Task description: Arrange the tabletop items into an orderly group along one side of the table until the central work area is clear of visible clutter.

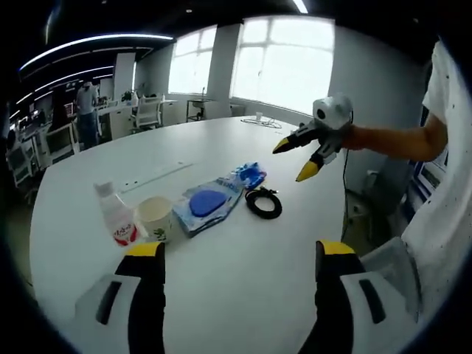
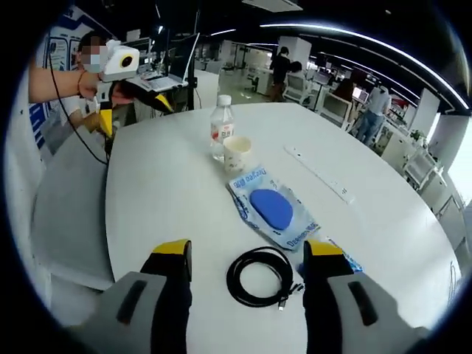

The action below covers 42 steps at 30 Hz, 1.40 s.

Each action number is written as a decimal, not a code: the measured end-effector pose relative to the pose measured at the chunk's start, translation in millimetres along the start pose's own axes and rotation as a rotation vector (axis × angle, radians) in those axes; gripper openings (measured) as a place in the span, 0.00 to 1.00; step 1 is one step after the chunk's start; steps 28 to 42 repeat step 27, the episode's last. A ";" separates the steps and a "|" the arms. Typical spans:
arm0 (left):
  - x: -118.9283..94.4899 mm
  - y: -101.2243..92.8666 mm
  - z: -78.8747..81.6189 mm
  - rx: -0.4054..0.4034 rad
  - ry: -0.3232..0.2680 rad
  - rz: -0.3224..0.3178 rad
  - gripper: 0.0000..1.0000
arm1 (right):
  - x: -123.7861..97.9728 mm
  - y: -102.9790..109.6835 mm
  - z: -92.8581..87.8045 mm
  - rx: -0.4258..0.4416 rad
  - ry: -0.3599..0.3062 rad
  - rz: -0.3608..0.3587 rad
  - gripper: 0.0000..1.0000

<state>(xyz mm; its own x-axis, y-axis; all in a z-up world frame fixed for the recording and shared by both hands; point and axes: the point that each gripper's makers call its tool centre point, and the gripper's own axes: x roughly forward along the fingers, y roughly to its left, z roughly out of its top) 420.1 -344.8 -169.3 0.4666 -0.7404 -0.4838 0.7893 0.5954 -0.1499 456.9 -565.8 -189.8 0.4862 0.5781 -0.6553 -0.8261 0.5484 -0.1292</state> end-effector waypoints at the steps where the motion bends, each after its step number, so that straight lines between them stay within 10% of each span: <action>1: 0.7 -1.9 0.4 0.001 0.000 0.001 0.86 | -4.9 -0.3 -3.1 0.005 -0.003 -0.006 0.62; 27: 2.9 -20.1 -6.0 0.001 -0.014 0.072 0.89 | -91.7 -9.3 -89.8 0.137 0.037 -0.131 0.73; 42: 2.9 -20.1 -6.0 0.001 -0.014 0.072 0.89 | -91.7 -9.3 -89.8 0.137 0.037 -0.131 0.73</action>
